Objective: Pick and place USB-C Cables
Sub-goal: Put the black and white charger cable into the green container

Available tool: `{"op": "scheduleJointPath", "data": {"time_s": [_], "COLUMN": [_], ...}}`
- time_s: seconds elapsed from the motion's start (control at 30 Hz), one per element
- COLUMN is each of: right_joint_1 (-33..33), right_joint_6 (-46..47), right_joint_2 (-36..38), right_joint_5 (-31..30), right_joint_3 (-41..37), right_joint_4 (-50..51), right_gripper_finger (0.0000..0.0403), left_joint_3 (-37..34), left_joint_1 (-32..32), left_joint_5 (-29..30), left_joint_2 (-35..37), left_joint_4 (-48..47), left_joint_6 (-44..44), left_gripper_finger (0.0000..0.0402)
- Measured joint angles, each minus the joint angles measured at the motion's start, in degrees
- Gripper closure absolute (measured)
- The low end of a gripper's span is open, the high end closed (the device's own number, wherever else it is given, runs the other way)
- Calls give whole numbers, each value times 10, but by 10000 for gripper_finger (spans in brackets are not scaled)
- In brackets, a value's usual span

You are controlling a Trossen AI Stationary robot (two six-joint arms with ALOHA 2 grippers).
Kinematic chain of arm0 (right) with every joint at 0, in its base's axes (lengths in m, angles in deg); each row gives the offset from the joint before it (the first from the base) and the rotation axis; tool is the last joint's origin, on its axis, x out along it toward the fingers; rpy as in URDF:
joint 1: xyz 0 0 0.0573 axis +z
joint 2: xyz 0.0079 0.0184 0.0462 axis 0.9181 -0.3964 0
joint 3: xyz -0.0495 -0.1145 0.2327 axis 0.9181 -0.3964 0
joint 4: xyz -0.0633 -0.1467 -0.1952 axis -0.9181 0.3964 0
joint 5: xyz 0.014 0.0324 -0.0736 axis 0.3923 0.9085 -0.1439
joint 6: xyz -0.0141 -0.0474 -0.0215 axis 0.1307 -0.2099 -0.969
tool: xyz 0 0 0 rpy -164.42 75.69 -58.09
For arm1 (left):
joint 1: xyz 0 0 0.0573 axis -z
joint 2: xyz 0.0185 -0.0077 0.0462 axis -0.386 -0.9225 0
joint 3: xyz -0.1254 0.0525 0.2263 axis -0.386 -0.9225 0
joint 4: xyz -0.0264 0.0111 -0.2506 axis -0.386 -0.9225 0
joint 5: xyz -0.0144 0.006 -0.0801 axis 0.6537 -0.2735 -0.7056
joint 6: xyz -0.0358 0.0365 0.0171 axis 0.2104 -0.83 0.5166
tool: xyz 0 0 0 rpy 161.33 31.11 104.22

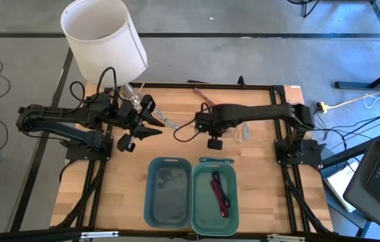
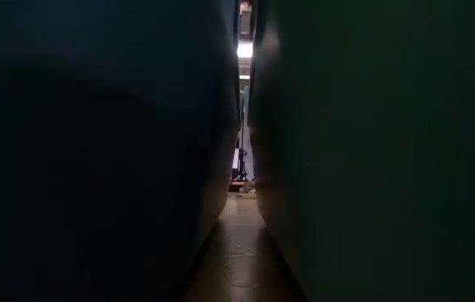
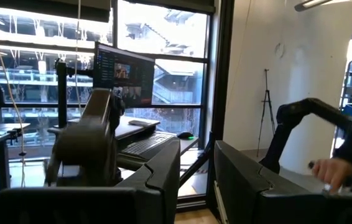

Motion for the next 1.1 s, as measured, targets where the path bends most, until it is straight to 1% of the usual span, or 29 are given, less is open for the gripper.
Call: {"op": "scheduleJointPath", "data": {"time_s": [0.07,0.17,0.23,0.3,0.4,0.53,0.63,0.7,0.8,0.9,1.1], "right_joint_1": [20,59,94,138,204,265,288,296,304,307,329], "right_joint_6": [80,247,359,443,541,670,736,767,798,832,909], "right_joint_2": [22,43,52,59,59,52,39,32,26,26,26], "right_joint_5": [16,105,153,169,159,127,126,129,150,151,176], "right_joint_3": [54,123,158,187,201,173,128,89,25,-41,-133], "right_joint_4": [59,119,126,123,103,60,14,-45,-152,-244,-295], "right_gripper_finger": [379,380,380,380,380,380,380,380,380,380,380], "left_joint_3": [0,0,0,0,0,0,0,0,0,0,0], "left_joint_1": [0,0,0,0,0,0,0,0,0,0,0], "left_joint_5": [0,-5,-9,-9,-9,-9,-5,0,0,0,0], "left_joint_2": [0,0,0,0,0,0,0,0,0,0,0], "left_joint_4": [0,0,0,-1,-3,-2,0,0,3,3,3], "left_joint_6": [0,0,0,0,-7,-44,-53,-56,-56,-56,-52], "left_gripper_finger": [309,309,309,309,309,309,309,309,309,309,309]}}
